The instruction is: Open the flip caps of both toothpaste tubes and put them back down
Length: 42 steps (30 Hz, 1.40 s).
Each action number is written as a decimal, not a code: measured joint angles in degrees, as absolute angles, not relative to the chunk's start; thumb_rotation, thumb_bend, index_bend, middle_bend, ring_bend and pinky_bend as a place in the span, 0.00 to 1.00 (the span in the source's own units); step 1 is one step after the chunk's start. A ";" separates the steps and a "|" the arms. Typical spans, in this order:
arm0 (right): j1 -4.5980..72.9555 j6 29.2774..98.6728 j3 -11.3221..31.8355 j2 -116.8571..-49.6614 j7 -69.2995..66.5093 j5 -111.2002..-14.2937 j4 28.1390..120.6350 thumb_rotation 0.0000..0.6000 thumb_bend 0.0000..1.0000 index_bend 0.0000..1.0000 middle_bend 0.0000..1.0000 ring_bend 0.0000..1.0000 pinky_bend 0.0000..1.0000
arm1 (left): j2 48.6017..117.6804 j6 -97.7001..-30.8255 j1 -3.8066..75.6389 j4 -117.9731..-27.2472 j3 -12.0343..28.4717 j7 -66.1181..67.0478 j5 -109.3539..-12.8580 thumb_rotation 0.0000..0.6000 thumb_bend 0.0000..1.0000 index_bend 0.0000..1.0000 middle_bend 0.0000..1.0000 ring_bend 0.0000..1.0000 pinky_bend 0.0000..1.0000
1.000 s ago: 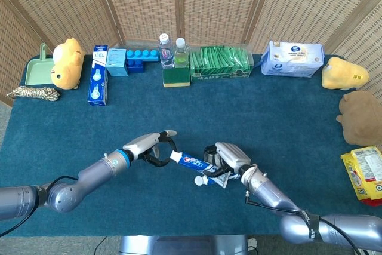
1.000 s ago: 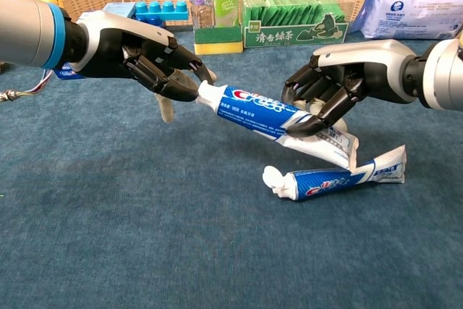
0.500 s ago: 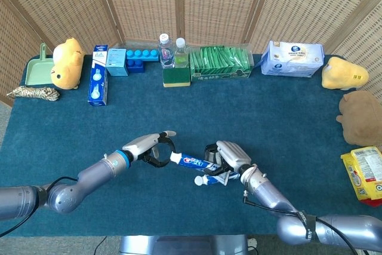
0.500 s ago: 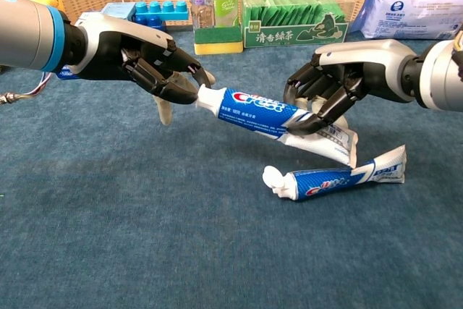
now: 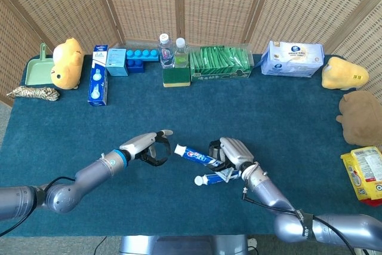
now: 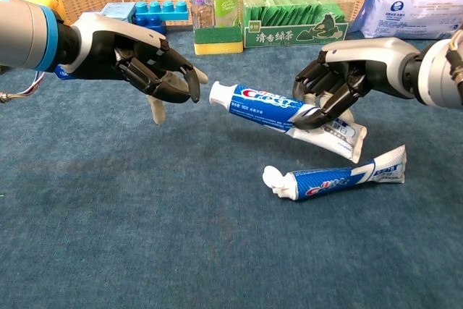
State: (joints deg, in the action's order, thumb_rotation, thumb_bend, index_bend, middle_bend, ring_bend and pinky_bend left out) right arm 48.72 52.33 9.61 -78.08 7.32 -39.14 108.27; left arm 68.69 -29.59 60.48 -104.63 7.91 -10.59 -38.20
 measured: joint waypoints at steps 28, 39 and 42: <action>47.40 52.51 10.44 -77.72 6.99 -40.73 109.94 1.00 0.45 0.90 0.71 0.68 0.69 | 69.11 -30.17 59.68 -104.18 8.64 -11.73 -38.68 0.89 0.39 0.22 0.03 0.10 0.43; 47.44 53.59 10.73 -78.17 8.23 -40.94 110.89 1.00 0.45 0.90 0.71 0.68 0.69 | 69.88 -29.95 60.86 -104.28 8.71 -11.48 -37.57 0.88 0.39 0.25 0.03 0.10 0.44; 47.46 53.63 10.59 -78.38 8.54 -40.82 110.97 1.00 0.45 0.90 0.71 0.68 0.69 | 70.02 -30.37 60.99 -104.53 8.82 -11.35 -37.56 0.89 0.39 0.27 0.04 0.10 0.44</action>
